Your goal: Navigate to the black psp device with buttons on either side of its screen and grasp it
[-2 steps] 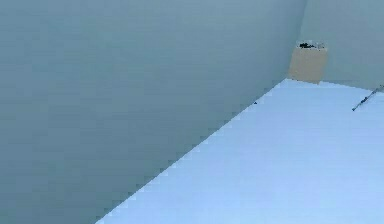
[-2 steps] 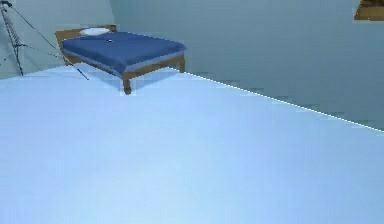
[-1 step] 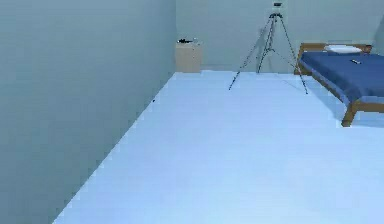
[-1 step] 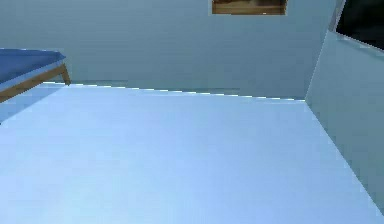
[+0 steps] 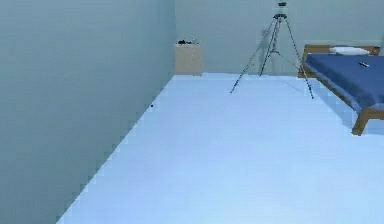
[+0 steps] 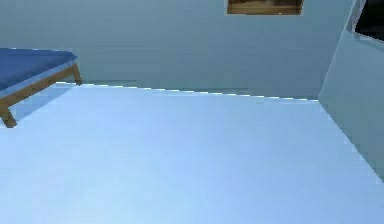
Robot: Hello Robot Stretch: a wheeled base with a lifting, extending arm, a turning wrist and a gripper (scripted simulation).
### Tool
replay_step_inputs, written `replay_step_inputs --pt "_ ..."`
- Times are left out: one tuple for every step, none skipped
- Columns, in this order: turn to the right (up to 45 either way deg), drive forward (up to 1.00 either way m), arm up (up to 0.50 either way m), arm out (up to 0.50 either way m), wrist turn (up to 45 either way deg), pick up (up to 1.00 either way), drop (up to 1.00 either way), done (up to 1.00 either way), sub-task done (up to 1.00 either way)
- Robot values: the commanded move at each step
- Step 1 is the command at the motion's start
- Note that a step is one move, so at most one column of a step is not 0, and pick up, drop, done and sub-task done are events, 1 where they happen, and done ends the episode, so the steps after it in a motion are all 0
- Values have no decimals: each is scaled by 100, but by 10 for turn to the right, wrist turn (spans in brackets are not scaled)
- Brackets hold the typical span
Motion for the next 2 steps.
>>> replay_step_inputs --pt "0 100 0 0 0 0 0 0 0" --pt "0 100 0 0 0 0 0 0 0"
